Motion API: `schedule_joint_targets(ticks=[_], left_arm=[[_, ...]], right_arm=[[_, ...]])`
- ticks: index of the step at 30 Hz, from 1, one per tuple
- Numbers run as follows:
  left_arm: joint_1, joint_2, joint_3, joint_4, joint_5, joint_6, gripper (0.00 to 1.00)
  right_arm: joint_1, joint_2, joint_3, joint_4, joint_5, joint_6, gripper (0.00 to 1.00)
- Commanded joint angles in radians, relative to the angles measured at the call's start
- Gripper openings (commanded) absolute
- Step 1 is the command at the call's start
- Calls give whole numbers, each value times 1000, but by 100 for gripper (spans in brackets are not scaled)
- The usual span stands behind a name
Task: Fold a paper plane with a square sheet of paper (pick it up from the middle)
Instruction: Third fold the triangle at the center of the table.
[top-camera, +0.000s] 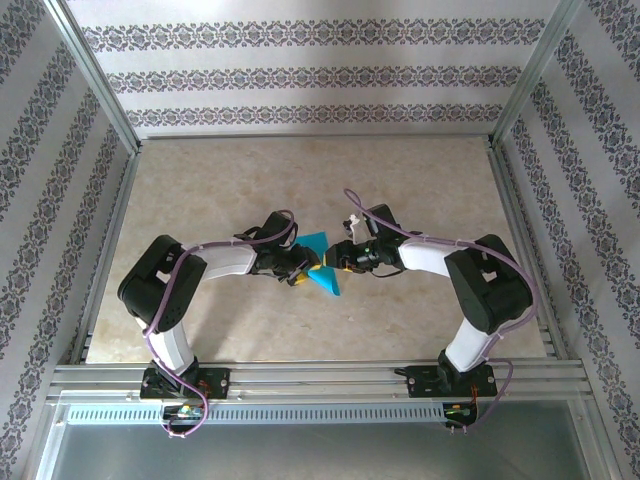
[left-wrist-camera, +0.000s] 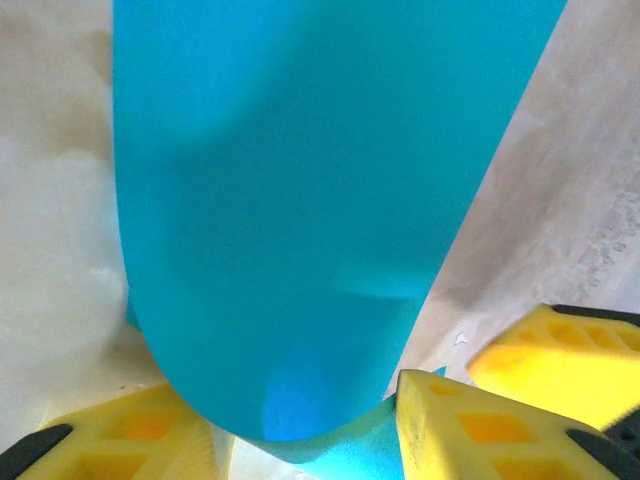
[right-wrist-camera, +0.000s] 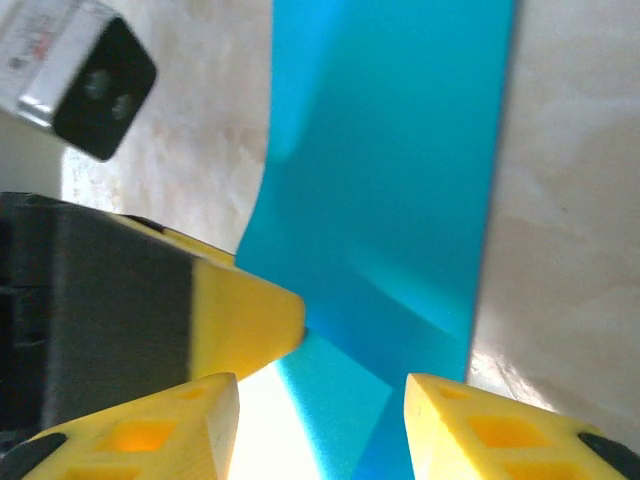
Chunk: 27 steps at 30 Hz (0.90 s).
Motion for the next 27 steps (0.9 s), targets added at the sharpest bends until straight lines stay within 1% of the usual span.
schedule_joint_targets(ticks=[1, 5, 8, 11, 18, 21, 27], left_arm=[[-9, -22, -17, -4, -25, -22, 46], [-9, -20, -18, -1, -27, -23, 46], [-9, -18, -16, -1, -28, -23, 46], [-9, -18, -17, 0, -29, -26, 45], [-9, -18, -17, 2, -29, -27, 45], [-9, -18, -17, 1, -28, -28, 45], [-9, -18, -16, 5, -29, -29, 45]], right_arm=[[-14, 20, -12, -5, -45, 20, 48], [-14, 29, -10, 15, -103, 18, 47], [-14, 33, -16, 11, -132, 9, 44], [-14, 28, -32, 4, -134, 5, 42], [-14, 18, -54, -14, -88, 8, 41], [-11, 25, -46, -6, -105, 9, 41], [0, 59, -19, -3, -127, 9, 37]])
